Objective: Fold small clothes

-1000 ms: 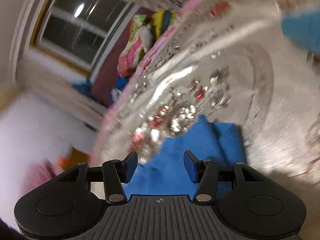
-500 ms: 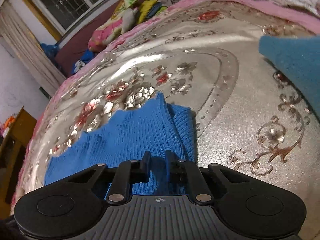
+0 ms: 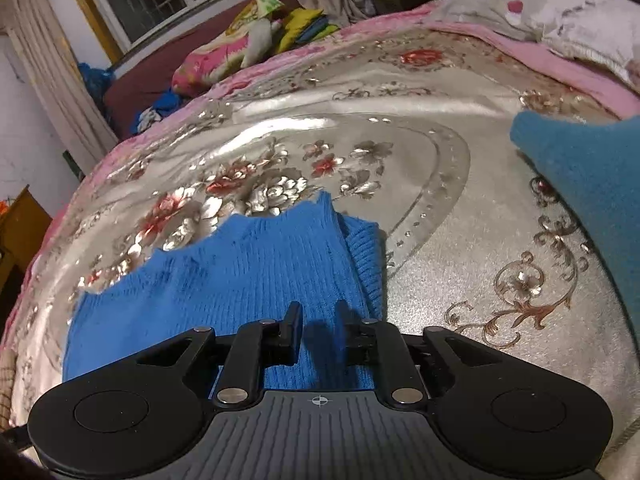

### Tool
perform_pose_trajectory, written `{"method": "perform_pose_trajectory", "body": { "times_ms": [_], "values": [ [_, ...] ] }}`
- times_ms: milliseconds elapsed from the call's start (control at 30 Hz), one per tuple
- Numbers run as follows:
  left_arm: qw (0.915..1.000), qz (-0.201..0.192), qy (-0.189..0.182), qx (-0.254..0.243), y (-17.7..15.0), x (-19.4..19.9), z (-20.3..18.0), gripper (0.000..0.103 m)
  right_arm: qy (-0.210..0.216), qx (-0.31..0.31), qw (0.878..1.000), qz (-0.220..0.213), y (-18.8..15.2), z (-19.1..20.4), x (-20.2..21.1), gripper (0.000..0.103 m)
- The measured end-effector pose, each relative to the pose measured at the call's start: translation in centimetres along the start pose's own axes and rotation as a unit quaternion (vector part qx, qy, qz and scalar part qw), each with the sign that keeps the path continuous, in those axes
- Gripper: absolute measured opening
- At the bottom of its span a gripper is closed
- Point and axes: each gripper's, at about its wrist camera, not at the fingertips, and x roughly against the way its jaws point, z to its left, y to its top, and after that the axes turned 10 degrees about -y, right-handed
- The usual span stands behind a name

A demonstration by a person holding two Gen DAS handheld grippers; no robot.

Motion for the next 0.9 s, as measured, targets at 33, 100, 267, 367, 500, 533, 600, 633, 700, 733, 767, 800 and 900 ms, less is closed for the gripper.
{"method": "perform_pose_trajectory", "body": {
  "times_ms": [33, 100, 267, 367, 500, 533, 600, 633, 700, 733, 767, 800, 900],
  "values": [
    [1.0000, 0.002, 0.000, 0.003, 0.0, 0.0, 0.1, 0.034, -0.005, 0.007, 1.000, 0.005, -0.1, 0.1, -0.2, 0.017],
    [1.0000, 0.001, -0.001, 0.005, -0.1, 0.3, 0.0, 0.034, -0.014, 0.010, 1.000, 0.006, -0.2, 0.4, -0.3, 0.016],
    [0.9999, 0.004, 0.000, -0.014, -0.6, 0.8, -0.3, 0.034, -0.013, 0.013, 1.000, -0.003, -0.3, 1.2, 1.2, 0.021],
    [0.9998, 0.012, 0.001, -0.015, -0.8, 0.8, -0.1, 0.034, -0.029, 0.038, 0.999, 0.020, -1.0, 1.8, 0.3, 0.020],
    [1.0000, 0.007, -0.005, -0.004, -0.8, 1.4, 0.2, 0.034, -0.034, 0.022, 0.999, 0.015, -0.9, 2.2, 1.0, 0.021],
    [1.0000, 0.005, -0.007, -0.003, -0.8, 1.6, 0.2, 0.034, -0.033, 0.022, 0.999, 0.013, -0.9, 2.3, 1.3, 0.021],
    [1.0000, 0.004, -0.004, -0.001, -0.9, 1.8, 0.5, 0.035, -0.032, 0.028, 0.999, 0.005, -1.0, 2.7, 1.8, 0.021],
    [1.0000, 0.008, -0.003, 0.003, -1.0, 1.8, 0.8, 0.035, -0.031, 0.031, 0.999, 0.006, -1.1, 2.8, 2.0, 0.021],
    [0.9997, 0.019, 0.002, 0.014, -1.2, 1.5, 1.3, 0.035, -0.038, 0.039, 0.998, 0.029, -1.5, 3.1, 1.4, 0.021],
    [0.9996, 0.022, 0.003, 0.017, -1.4, 1.5, 1.4, 0.035, -0.047, 0.045, 0.997, 0.043, -1.7, 3.3, 1.0, 0.020],
    [0.9996, 0.021, 0.000, 0.017, -1.5, 1.5, 1.5, 0.035, -0.052, 0.046, 0.997, 0.044, -1.8, 3.4, 0.9, 0.020],
    [0.9997, 0.020, -0.003, 0.014, -1.7, 1.7, 1.5, 0.035, -0.054, 0.045, 0.997, 0.040, -1.8, 3.5, 1.1, 0.021],
    [0.9998, 0.019, -0.009, 0.001, -1.7, 2.0, 1.2, 0.035, -0.045, 0.034, 0.998, 0.028, -1.6, 4.2, 2.2, 0.023]
  ]
}}
